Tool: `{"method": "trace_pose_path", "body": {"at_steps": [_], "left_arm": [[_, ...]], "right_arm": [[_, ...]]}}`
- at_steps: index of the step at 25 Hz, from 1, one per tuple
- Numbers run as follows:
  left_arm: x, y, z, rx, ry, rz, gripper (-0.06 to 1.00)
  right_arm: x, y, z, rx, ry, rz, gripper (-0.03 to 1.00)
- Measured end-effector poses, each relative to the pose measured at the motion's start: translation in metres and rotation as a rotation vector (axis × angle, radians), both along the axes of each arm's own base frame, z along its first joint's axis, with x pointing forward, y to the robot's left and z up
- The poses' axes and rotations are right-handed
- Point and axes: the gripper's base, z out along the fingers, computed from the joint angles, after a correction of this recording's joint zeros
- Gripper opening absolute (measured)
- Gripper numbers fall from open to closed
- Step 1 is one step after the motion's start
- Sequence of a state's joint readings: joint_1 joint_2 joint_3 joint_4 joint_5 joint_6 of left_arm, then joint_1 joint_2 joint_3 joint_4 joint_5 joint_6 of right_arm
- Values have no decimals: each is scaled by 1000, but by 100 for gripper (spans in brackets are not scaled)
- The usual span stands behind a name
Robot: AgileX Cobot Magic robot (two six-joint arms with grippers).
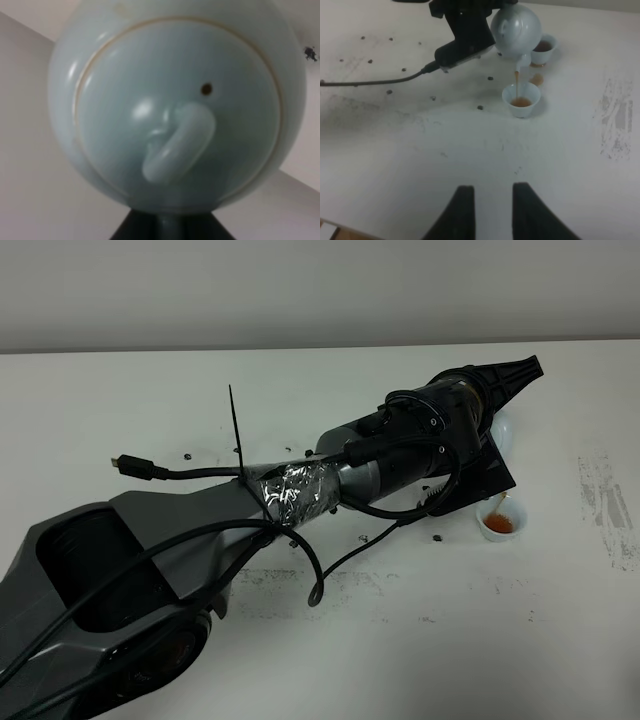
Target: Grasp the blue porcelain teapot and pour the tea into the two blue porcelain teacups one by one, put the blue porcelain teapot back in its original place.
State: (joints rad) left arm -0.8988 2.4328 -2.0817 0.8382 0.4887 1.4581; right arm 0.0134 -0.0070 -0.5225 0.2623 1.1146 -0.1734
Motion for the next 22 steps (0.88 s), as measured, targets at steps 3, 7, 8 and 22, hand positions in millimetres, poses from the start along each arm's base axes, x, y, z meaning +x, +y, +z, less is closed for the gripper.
{"method": "trace_pose_path", "body": {"at_steps": [3, 7, 8, 22], "left_arm": [[0, 0, 0, 3, -2, -2, 9], [0, 0, 0, 4, -3, -2, 9], [0, 0, 0, 4, -3, -2, 9], [-1, -2, 1, 45, -26, -37, 9]], "right_arm": [[0, 0, 0, 0, 0, 0, 22], [0, 0, 0, 0, 0, 0, 22], [0, 0, 0, 0, 0, 0, 22], [0, 0, 0, 0, 0, 0, 22]]}}
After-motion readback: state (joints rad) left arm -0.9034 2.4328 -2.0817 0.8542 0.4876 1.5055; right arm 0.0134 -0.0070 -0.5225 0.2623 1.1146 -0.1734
